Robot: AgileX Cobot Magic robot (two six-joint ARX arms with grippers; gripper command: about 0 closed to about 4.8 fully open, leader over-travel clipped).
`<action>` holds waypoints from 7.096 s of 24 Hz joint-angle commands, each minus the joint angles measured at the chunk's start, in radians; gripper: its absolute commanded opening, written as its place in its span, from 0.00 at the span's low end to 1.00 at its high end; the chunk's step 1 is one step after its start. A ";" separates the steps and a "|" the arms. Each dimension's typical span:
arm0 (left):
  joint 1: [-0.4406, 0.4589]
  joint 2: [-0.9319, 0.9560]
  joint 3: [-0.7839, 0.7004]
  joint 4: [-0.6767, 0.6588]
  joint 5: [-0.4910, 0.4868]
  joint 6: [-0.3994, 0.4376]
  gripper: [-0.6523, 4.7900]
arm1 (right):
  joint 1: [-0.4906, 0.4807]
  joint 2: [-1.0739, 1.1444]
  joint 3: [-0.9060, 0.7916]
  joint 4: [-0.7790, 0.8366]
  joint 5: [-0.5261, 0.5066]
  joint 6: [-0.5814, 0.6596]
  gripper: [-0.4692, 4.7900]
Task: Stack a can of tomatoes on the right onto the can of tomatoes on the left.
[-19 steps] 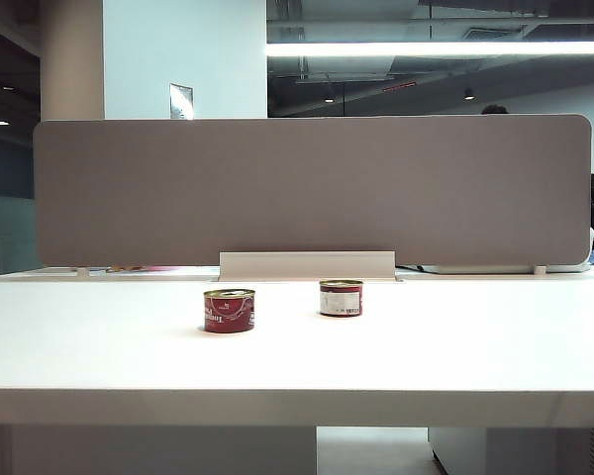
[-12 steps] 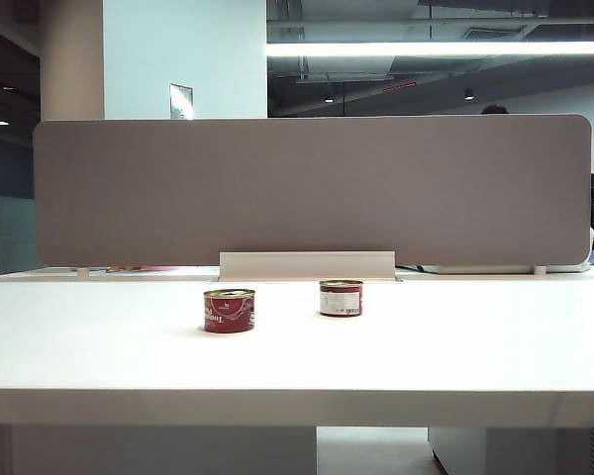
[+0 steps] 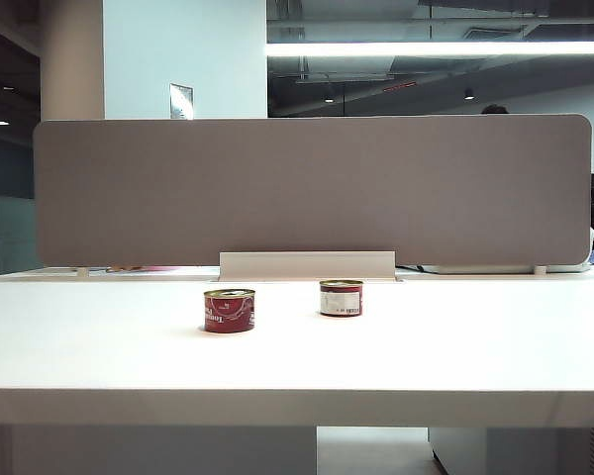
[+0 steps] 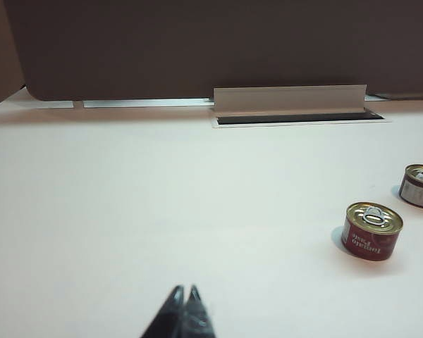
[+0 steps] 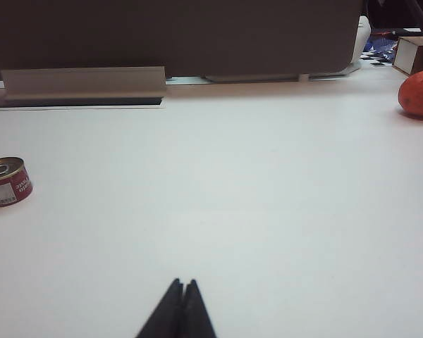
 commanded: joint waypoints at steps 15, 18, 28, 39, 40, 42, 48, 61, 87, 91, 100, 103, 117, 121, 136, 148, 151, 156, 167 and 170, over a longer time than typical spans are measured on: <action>0.001 0.001 0.003 0.005 -0.003 0.007 0.11 | 0.053 0.010 0.070 0.017 -0.023 0.029 0.08; 0.001 0.001 0.003 0.005 -0.003 0.007 0.11 | 0.084 0.063 0.122 0.017 -0.023 0.030 0.08; 0.001 0.001 0.003 -0.009 -0.002 0.007 0.11 | 0.139 0.440 0.291 0.099 -0.026 0.030 0.08; 0.000 0.001 0.003 -0.010 0.118 0.007 0.11 | 0.219 0.866 0.532 0.131 -0.056 0.029 0.08; 0.001 0.001 0.003 -0.010 0.122 0.007 0.11 | 0.228 0.898 0.552 0.130 -0.056 0.029 0.08; 0.001 0.001 0.003 -0.010 0.130 0.007 0.11 | 0.241 0.965 0.593 0.131 -0.061 0.029 0.08; 0.001 0.001 0.003 -0.013 0.136 0.007 0.11 | 0.276 1.206 0.748 0.130 -0.107 0.022 0.08; 0.001 0.001 0.003 -0.026 0.135 0.008 0.11 | 0.307 1.628 1.089 0.058 -0.182 0.022 0.35; 0.001 0.001 0.003 -0.032 0.116 0.008 0.11 | 0.433 2.095 1.525 -0.194 -0.085 -0.025 1.00; 0.001 0.001 0.003 -0.032 0.116 0.007 0.11 | 0.433 2.109 1.525 -0.160 -0.085 -0.025 1.00; 0.001 0.001 0.003 -0.032 0.116 0.007 0.11 | 0.433 2.141 1.525 -0.108 -0.085 -0.018 1.00; 0.001 0.001 0.003 -0.032 0.116 0.007 0.11 | 0.433 2.145 1.525 -0.093 -0.081 -0.018 1.00; 0.001 0.001 0.003 -0.032 0.116 0.007 0.11 | 0.435 2.135 1.526 -0.062 -0.098 -0.019 0.47; 0.001 0.001 0.003 -0.032 0.116 0.007 0.11 | 0.436 2.094 1.527 -0.064 -0.108 -0.034 0.47; 0.000 0.001 0.003 -0.032 0.113 0.007 0.11 | 0.622 1.980 1.525 -0.064 -0.154 -0.211 0.46; 0.000 0.001 0.003 -0.032 0.113 -0.014 0.11 | 0.681 2.026 1.525 -0.076 -0.122 -0.204 0.46; 0.000 0.001 0.003 -0.032 0.114 -0.023 0.11 | 0.679 2.043 1.525 -0.082 -0.119 -0.198 0.46; 0.000 0.001 0.003 -0.032 0.117 -0.023 0.11 | 0.679 2.067 1.525 -0.089 -0.104 -0.197 0.46; 0.000 0.001 0.003 -0.032 0.117 -0.023 0.11 | 0.679 2.069 1.525 -0.090 -0.104 -0.175 0.47; 0.000 0.001 0.003 -0.032 0.117 -0.023 0.11 | 0.679 2.069 1.525 -0.090 -0.103 -0.175 0.53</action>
